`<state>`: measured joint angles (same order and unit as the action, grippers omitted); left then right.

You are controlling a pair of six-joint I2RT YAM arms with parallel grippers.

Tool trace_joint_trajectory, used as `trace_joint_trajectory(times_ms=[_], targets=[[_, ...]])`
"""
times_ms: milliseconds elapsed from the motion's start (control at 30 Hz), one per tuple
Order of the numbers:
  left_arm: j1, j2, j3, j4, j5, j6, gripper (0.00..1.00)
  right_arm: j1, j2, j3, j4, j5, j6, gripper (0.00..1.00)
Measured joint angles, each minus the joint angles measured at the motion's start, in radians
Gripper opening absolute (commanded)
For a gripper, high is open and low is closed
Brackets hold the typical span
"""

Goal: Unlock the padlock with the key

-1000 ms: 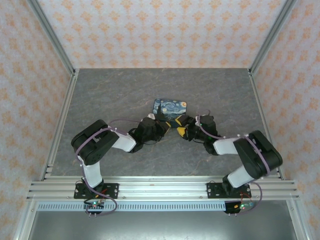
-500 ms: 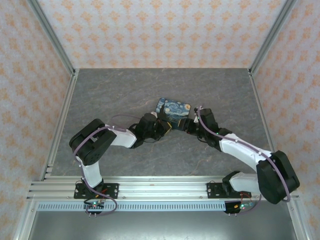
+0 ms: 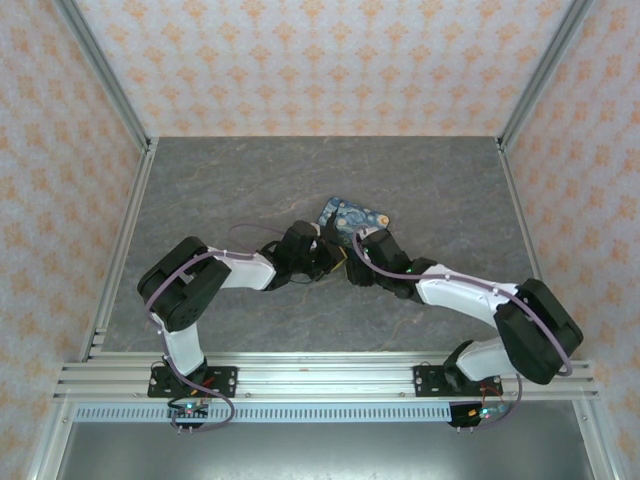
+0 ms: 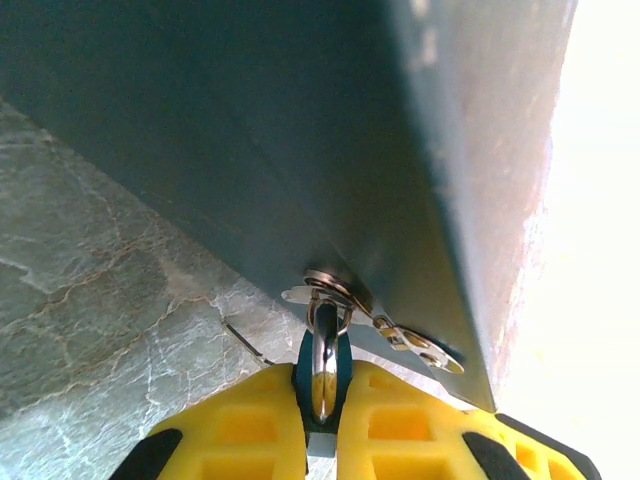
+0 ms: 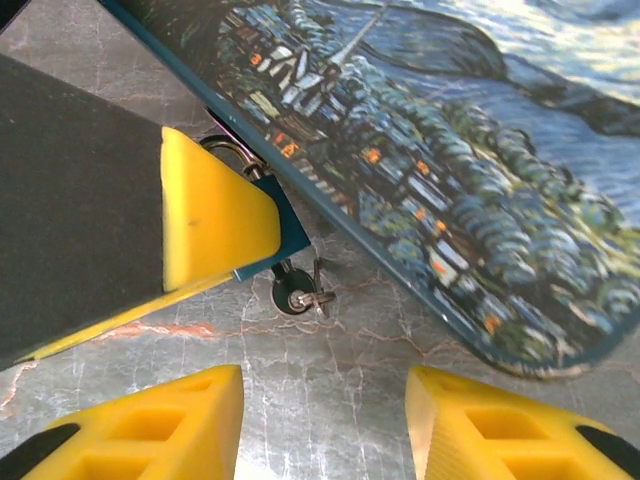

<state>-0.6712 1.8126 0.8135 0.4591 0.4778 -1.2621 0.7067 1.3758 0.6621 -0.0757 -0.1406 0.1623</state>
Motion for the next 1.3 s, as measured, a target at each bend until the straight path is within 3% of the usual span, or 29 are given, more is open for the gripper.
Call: trace_joint_trajectory(times_ms=[600,1000,1133,1300], targets=[[0.011,0.000,0.011,-0.018,0.010,0.007,0.00,0.013,0.142,0.069,-0.007,0.043,-0.035,0.35],[0.019,0.014,0.010,0.027,0.009,-0.023,0.00,0.019,0.151,0.031,0.111,0.108,0.063,0.28],[0.019,0.023,0.010,0.044,0.009,-0.031,0.00,0.020,0.151,0.024,0.135,0.111,0.084,0.21],[0.019,0.026,0.010,0.069,0.005,-0.043,0.00,0.025,0.151,0.024,0.165,0.106,0.120,0.04]])
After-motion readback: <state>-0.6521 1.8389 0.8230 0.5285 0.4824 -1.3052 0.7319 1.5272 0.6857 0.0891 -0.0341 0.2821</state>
